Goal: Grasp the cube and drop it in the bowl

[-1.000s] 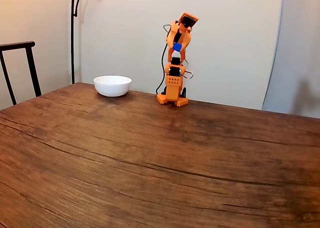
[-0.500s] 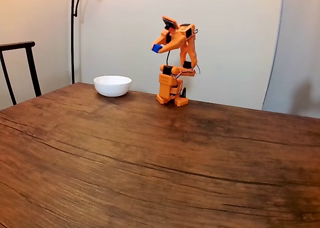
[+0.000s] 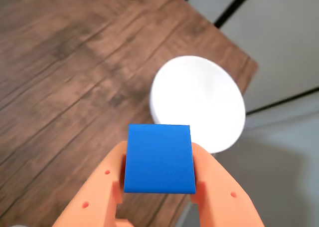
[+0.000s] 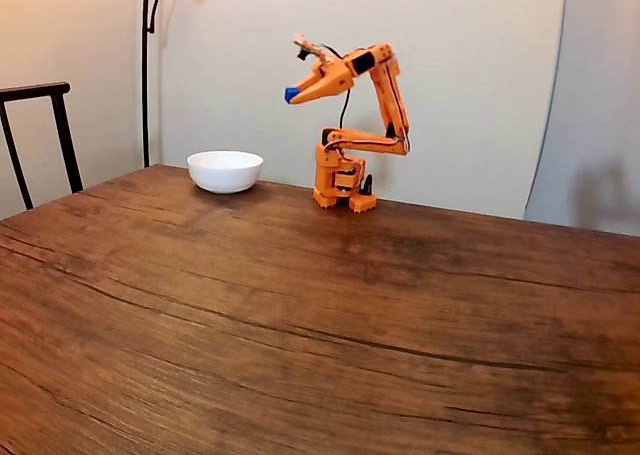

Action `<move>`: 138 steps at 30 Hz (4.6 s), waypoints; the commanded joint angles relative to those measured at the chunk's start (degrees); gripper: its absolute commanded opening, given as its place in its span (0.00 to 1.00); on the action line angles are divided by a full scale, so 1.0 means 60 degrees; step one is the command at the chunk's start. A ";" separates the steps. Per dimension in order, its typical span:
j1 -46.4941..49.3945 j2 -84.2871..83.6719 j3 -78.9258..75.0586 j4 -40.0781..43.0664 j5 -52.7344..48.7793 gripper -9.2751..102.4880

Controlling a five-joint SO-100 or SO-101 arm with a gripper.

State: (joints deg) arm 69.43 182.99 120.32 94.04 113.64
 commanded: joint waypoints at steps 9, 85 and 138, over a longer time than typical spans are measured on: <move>0.1465 -0.4263 -0.2124 -0.1274 0.0044 0.09; 0.1128 -1.1851 -0.3076 -0.1597 0.3252 0.19; -1.0474 0.1274 0.2153 0.0190 -0.1201 0.08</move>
State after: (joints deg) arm 7.21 189.84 132.54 96.24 106.61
